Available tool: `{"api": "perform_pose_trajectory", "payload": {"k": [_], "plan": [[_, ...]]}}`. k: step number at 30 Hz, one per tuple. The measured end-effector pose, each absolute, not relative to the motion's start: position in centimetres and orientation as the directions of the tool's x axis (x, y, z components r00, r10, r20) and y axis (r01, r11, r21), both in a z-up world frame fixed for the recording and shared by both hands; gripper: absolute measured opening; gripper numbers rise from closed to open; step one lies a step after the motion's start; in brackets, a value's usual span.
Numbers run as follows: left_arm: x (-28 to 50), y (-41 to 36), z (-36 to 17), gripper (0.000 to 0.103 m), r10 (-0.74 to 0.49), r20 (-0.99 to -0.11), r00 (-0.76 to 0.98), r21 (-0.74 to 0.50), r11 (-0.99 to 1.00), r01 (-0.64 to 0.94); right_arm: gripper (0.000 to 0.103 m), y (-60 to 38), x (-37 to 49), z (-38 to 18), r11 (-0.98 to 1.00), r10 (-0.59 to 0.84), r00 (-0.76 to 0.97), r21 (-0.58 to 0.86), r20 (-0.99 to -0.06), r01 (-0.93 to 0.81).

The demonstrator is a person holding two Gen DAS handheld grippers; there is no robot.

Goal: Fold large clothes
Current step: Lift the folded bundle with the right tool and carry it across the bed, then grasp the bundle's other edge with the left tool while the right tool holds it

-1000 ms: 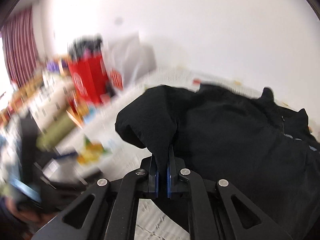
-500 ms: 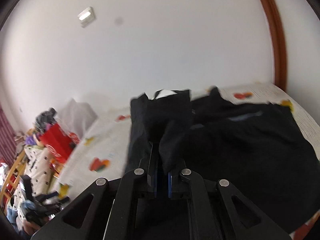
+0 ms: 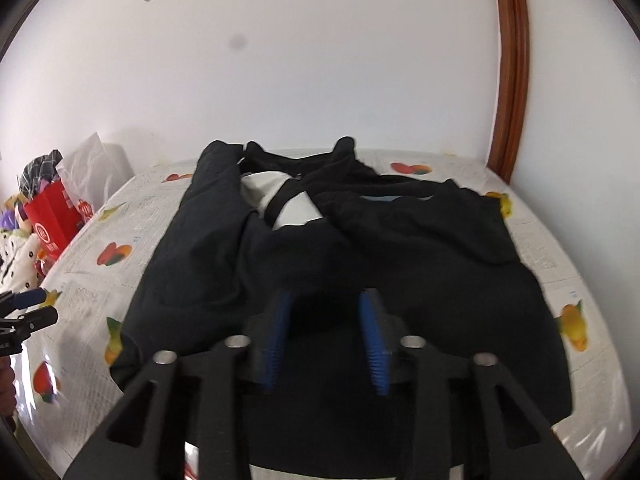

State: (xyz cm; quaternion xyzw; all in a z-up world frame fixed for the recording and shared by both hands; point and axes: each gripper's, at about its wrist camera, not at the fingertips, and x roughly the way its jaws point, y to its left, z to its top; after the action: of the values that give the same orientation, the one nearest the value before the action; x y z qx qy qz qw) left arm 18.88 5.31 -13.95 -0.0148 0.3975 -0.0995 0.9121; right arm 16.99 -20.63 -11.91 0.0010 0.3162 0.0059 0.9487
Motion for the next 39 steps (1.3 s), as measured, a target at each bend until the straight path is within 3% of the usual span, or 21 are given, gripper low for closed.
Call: {"api": "perform_pose_trajectory", "payload": {"k": [9, 11, 12, 14, 16, 17, 19, 22, 35, 39], "plan": [[19.4, -2.8, -15.4, 0.074, -0.343, -0.736, 0.583, -0.163, 0.926, 0.34, 0.049, -27.0, 14.6, -14.7, 0.99, -0.136, 0.728, -0.109, -0.672, 0.085], [19.6, -3.9, -15.8, 0.074, -0.353, -0.737, 0.577, -0.167, 0.922, 0.351, 0.043, -27.9, 15.0, -15.7, 0.989, -0.149, 0.7, -0.102, -0.699, 0.108], [19.8, -4.3, -16.1, 0.074, -0.354, -0.738, 0.574, -0.169, 0.921, 0.351, 0.035, -28.3, 15.1, -16.1, 0.989, -0.149, 0.689, -0.102, -0.709, 0.109], [20.2, -5.1, -16.7, 0.067, -0.355, -0.747, 0.562, -0.176, 0.921, 0.348, 0.023, -28.5, 15.4, -17.0, 0.989, -0.149, 0.671, -0.106, -0.726, 0.106], [20.7, -5.5, -17.2, 0.052, -0.349, -0.764, 0.544, -0.179, 0.923, 0.341, 0.012, -28.4, 15.9, -17.6, 0.992, -0.13, 0.666, -0.094, -0.735, 0.09], [20.7, -5.4, -17.4, 0.049, -0.357, -0.764, 0.537, -0.19, 0.921, 0.341, 0.01, -28.3, 16.1, -17.7, 0.992, -0.122, 0.666, -0.09, -0.736, 0.082], [20.8, -5.1, -17.6, 0.028, -0.348, -0.764, 0.544, -0.185, 0.925, 0.331, 0.004, -27.8, 17.0, -17.8, 0.994, -0.11, 0.661, -0.092, -0.743, 0.061], [20.7, -3.9, -17.8, 0.018, -0.348, -0.747, 0.566, -0.196, 0.929, 0.313, 0.002, -26.9, 18.1, -18.0, 0.996, -0.088, 0.663, -0.088, -0.743, 0.034], [19.0, 5.5, -17.7, 0.016, -0.238, -0.746, 0.622, -0.192, 0.971, 0.141, 0.002, -17.3, 22.4, -18.5, 0.983, 0.035, 0.67, -0.094, -0.741, -0.155], [18.0, 7.8, -17.7, 0.02, -0.215, -0.752, 0.623, -0.193, 0.976, 0.105, 0.002, -14.2, 22.5, -18.4, 0.974, 0.055, 0.662, -0.107, -0.748, -0.202]]}}
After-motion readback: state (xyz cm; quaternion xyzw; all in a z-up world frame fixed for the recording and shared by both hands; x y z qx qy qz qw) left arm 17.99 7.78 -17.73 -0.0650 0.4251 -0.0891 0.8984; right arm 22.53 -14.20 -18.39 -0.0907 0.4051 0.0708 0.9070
